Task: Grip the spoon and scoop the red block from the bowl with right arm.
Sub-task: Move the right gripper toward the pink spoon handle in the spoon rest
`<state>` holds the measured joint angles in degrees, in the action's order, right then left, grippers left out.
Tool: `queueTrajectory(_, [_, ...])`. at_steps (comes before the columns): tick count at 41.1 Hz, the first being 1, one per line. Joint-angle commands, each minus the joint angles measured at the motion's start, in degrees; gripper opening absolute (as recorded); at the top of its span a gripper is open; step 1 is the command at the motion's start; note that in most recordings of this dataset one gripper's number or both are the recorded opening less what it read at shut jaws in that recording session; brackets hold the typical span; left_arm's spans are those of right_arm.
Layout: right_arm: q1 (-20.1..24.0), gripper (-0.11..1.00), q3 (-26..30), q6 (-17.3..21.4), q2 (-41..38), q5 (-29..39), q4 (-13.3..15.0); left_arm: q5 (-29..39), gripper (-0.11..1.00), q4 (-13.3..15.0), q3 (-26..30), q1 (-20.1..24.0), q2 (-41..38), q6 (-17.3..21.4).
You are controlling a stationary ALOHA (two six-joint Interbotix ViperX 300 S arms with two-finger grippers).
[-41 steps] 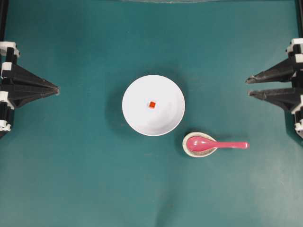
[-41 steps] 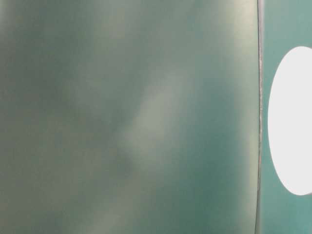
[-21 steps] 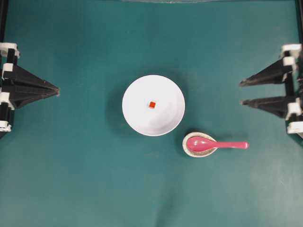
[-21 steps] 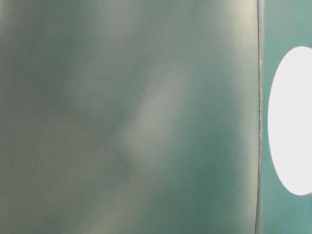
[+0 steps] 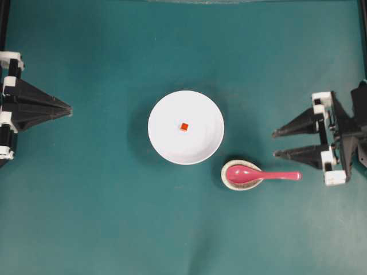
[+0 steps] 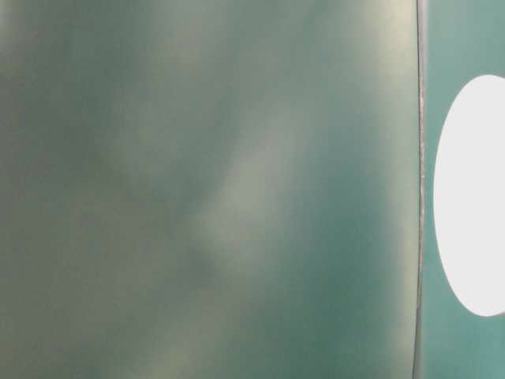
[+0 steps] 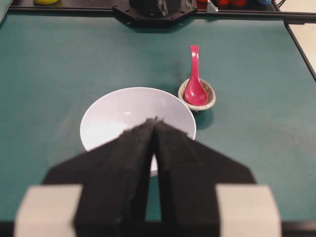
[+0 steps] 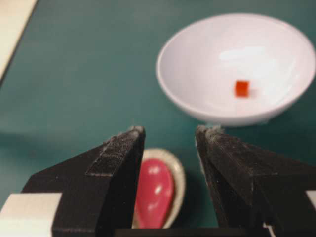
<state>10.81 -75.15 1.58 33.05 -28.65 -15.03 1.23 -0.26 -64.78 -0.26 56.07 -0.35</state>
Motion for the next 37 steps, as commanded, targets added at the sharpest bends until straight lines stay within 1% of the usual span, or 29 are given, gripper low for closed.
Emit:
queueTrajectory(1, [2.81,0.52,-0.09,-0.18,-2.9,-4.31,-2.29,-0.26,0.01,0.0,1.58,-0.18,-0.44,-0.09])
queueTrajectory(10, [10.02,0.52,-1.85,-0.26,-10.9,-14.41,-8.53,-0.26,0.01,0.0,1.49,-0.18,-0.44,-0.09])
queueTrajectory(13, [11.78,0.52,-2.37,-0.26,-13.54,-17.05,-10.11,-0.26,0.01,0.0,1.49,-0.18,-0.44,-0.09])
queueTrajectory(18, [14.41,0.52,-2.55,-0.26,-17.93,-20.3,-12.39,-0.26,0.01,0.0,1.49,-0.18,-0.44,-0.09])
queueTrajectory(23, [16.7,0.52,-2.37,-0.26,-22.41,-23.03,-15.29,-0.18,0.01,-0.09,1.41,-0.09,-0.44,-0.09])
queueTrajectory(31, [19.78,0.52,-1.58,-0.26,-27.86,-26.37,-18.19,-0.26,0.01,0.0,1.23,-0.09,-0.44,-0.09])
queueTrajectory(37, [21.53,0.52,-1.41,-0.26,-30.59,-27.69,-19.6,-0.26,0.01,0.0,1.23,-0.18,-0.53,-0.09])
